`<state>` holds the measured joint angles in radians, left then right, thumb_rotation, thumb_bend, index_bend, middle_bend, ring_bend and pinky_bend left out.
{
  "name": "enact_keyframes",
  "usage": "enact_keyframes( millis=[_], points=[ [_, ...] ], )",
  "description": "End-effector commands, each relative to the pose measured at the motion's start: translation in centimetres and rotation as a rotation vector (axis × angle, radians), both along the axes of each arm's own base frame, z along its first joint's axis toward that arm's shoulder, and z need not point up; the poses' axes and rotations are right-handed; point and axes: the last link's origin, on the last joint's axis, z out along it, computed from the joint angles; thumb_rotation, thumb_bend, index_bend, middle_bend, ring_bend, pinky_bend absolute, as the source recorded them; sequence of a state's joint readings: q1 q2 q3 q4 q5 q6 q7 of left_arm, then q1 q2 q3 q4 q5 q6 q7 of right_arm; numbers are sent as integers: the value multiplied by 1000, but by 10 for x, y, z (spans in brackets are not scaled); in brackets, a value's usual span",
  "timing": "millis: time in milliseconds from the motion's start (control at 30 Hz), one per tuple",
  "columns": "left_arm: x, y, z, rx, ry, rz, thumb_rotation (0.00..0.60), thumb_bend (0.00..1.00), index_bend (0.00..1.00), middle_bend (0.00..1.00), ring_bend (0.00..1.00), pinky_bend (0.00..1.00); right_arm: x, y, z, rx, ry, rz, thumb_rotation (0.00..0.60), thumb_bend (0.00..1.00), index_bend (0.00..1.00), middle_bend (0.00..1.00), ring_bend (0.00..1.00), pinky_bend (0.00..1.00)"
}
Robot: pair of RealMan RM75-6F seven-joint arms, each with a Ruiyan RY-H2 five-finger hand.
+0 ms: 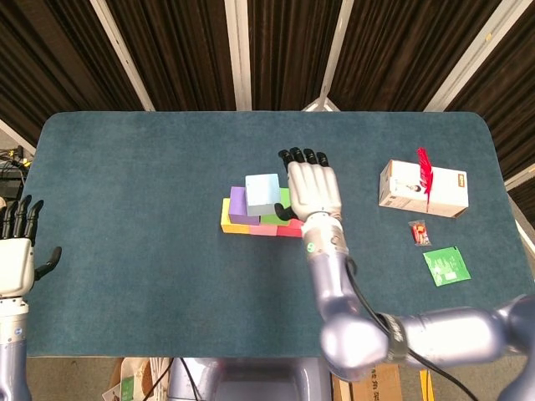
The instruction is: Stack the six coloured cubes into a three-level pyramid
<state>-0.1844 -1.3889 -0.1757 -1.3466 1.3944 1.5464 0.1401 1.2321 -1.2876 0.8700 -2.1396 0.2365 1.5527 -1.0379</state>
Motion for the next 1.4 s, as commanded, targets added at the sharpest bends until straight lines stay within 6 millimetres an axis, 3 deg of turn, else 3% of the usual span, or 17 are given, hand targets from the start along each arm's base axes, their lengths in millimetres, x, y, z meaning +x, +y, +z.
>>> enact_keyframes(
  millis=[33, 167, 433, 567, 800, 1100, 1400],
  points=[
    [0, -1, 0, -13, -4, 7, 600, 357, 47, 0, 0, 0, -18, 15, 22, -59, -66, 69, 600, 354, 140, 110, 0, 0],
    [1, -3, 2, -14, -12, 10, 600, 357, 47, 0, 0, 0, -38, 25, 34, -112, -20, 114, 600, 353, 140, 111, 0, 0],
    [3, -8, 7, -12, -33, 3, 600, 357, 47, 0, 0, 0, -81, 27, 31, -100, -4, 110, 600, 353, 140, 110, 0, 0],
    [2, -9, 9, -22, -41, 8, 600, 357, 47, 0, 0, 0, -109, 37, 33, -159, 26, 164, 600, 354, 140, 111, 0, 0],
    [3, -11, 18, -17, -61, -2, 600, 357, 47, 0, 0, 0, -175, 75, 40, -267, 61, 147, 600, 354, 140, 110, 0, 0],
    [5, -13, 15, -33, -54, -7, 600, 357, 47, 0, 0, 0, -262, 121, 31, -344, 116, 172, 600, 354, 140, 111, 0, 0],
    [6, -16, 13, -51, -54, -10, 600, 357, 47, 0, 0, 0, -312, 155, 17, -352, 231, 199, 600, 353, 123, 111, 0, 0]
  ],
)
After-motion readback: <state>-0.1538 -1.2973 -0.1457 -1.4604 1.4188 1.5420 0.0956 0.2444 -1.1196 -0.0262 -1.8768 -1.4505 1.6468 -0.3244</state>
